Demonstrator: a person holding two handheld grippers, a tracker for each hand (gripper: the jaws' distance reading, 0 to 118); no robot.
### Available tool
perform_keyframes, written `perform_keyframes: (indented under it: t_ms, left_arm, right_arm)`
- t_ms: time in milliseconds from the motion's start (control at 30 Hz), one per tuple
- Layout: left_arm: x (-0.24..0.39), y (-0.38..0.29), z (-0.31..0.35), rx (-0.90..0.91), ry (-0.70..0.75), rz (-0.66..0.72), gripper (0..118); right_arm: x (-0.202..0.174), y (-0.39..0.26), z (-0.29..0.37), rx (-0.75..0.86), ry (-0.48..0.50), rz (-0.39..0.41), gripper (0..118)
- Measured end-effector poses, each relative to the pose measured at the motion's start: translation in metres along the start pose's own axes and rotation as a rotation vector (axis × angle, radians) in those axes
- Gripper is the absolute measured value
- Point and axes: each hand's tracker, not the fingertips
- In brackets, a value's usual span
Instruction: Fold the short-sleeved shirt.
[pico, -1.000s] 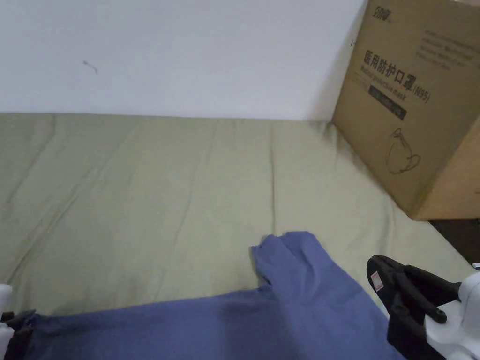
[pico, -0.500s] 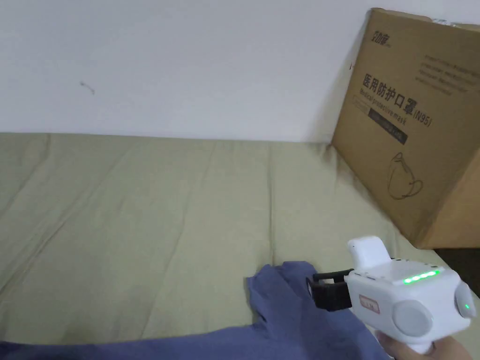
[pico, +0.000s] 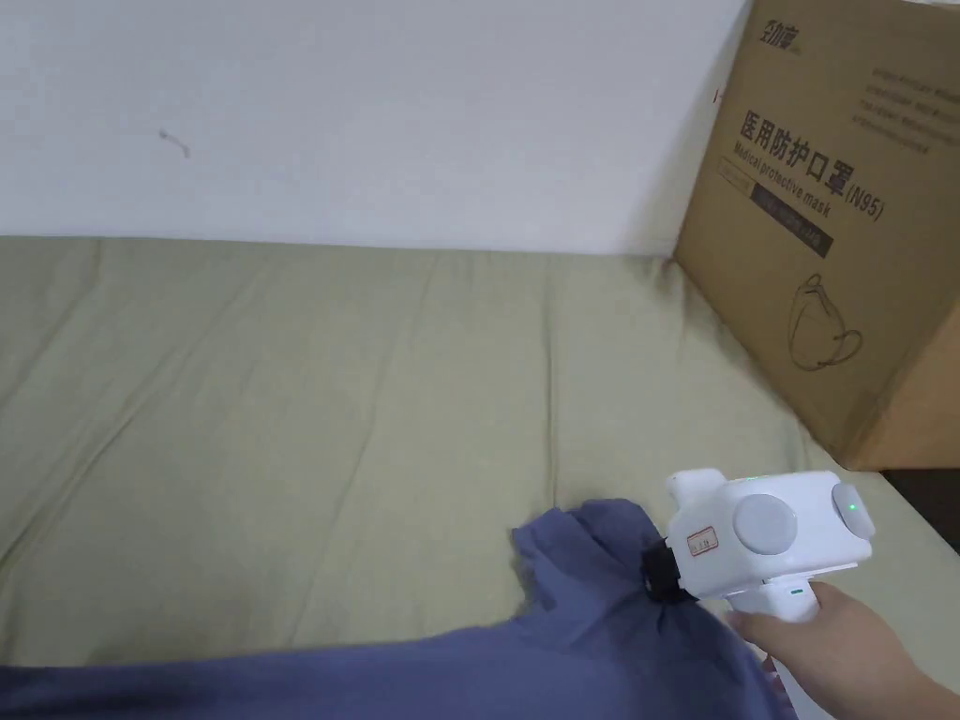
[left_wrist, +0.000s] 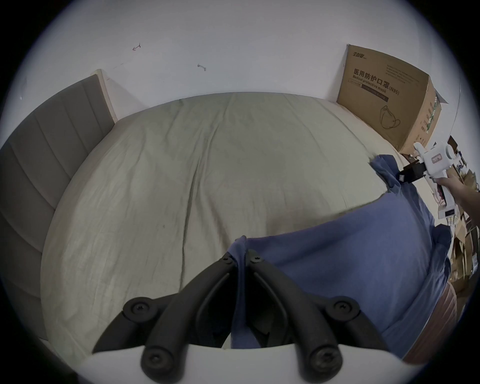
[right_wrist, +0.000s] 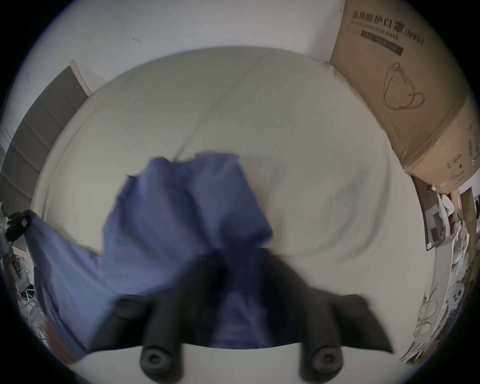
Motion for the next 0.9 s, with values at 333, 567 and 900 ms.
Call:
perform_keyframes:
  t_ms: [333, 567, 900]
  left_arm:
    - [-0.011, 0.010, 0.010, 0.079, -0.002, 0.117, 4]
    - [-0.019, 0.037, 0.037, 0.195, -0.003, 0.165, 4]
    - [-0.023, -0.050, 0.107, 0.056, -0.123, 0.084, 4]
  right_arm:
    - [0.002, -0.015, 0.078, 0.267, 0.041, -0.132, 2]
    - [0.006, -0.005, 0.130, 0.393, 0.038, -0.187, 2]
    - [0.003, -0.153, 0.195, 0.296, 0.106, -0.266, 2]
